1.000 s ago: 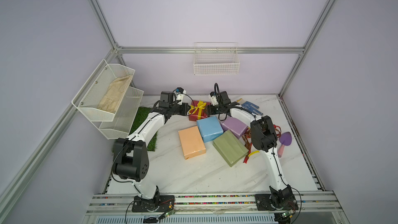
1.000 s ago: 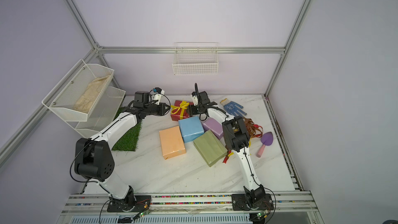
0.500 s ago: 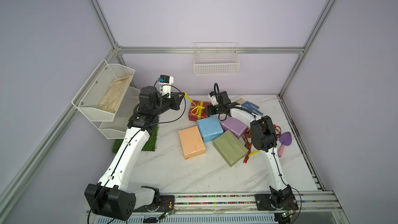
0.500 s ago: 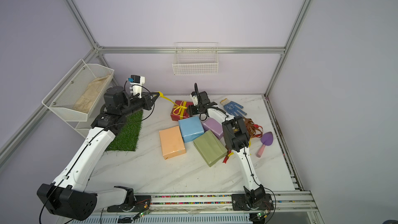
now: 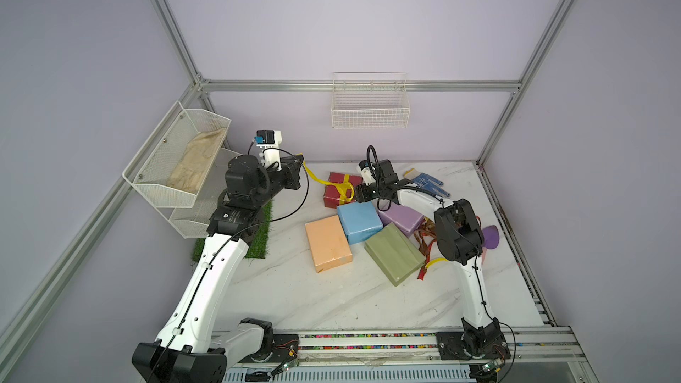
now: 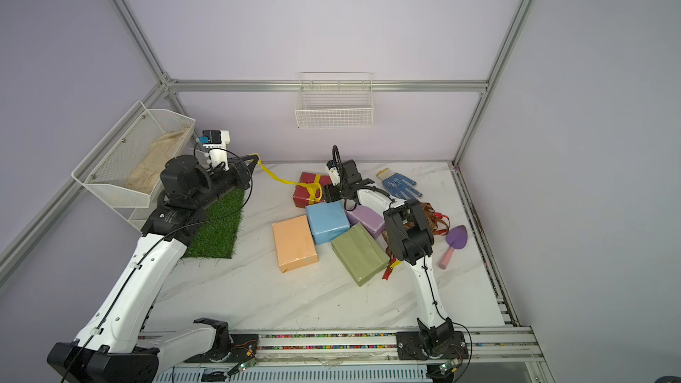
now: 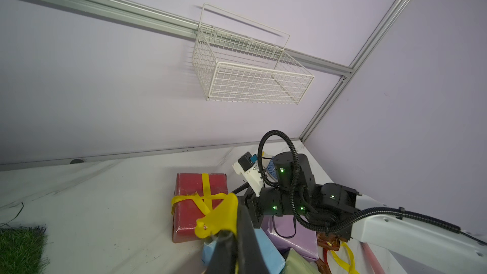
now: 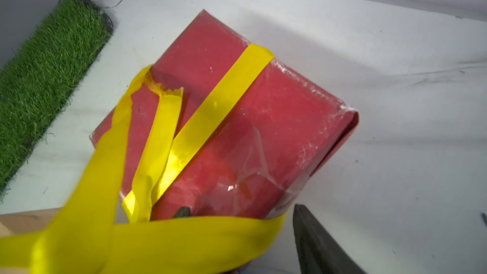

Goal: Untie the ribbon bows on the gift boxes
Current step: Untie the ribbon from the gift box.

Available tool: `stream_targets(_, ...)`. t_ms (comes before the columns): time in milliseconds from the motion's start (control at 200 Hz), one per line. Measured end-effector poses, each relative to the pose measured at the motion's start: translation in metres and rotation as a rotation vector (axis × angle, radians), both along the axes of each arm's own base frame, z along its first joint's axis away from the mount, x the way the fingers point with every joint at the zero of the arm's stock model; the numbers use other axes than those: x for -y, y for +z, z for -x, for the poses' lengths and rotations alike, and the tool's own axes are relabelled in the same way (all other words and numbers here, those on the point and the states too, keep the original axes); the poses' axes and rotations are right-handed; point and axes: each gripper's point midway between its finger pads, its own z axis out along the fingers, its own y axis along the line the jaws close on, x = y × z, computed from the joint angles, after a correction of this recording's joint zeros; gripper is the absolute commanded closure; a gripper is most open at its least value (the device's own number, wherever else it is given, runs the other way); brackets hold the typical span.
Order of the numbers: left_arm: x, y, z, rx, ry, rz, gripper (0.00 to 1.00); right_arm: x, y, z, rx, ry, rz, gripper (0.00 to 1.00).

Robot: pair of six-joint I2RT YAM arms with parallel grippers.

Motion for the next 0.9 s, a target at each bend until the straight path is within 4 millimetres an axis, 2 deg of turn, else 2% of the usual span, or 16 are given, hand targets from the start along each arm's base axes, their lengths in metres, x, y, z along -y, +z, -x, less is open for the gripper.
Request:
stream_targets(210,-0.010,-0.034,-0.024,-0.074,0.073,-0.046,0.96,0.006,0.016,0.010,0.030,0.027,0.033,0.44)
stream_targets(270,-0.017,-0.049,-0.035,-0.109,0.109,-0.068,0.87,0.007,0.023,0.014,0.047,0.041,0.032,0.49)
stream_targets(355,-0.031,-0.082,-0.051,-0.192,0.180,-0.123,0.71,0.006,0.032,0.016,0.079,0.071,0.033,0.56)
stream_targets(480,-0.054,-0.135,-0.067,-0.336,0.284,-0.196,0.50,0.001,0.037,0.014,0.111,0.111,0.030,0.58)
stream_targets(625,-0.065,-0.183,-0.073,-0.467,0.318,-0.261,0.38,-0.007,0.037,0.006,0.137,0.152,0.037,0.60)
stream_targets(720,-0.062,-0.195,-0.073,-0.502,0.297,-0.263,0.36,-0.009,0.032,0.006,0.128,0.163,0.036,0.59)
stream_targets(900,-0.045,-0.197,-0.075,-0.499,0.205,-0.228,0.36,-0.013,0.018,0.009,0.088,0.179,0.017,0.60)
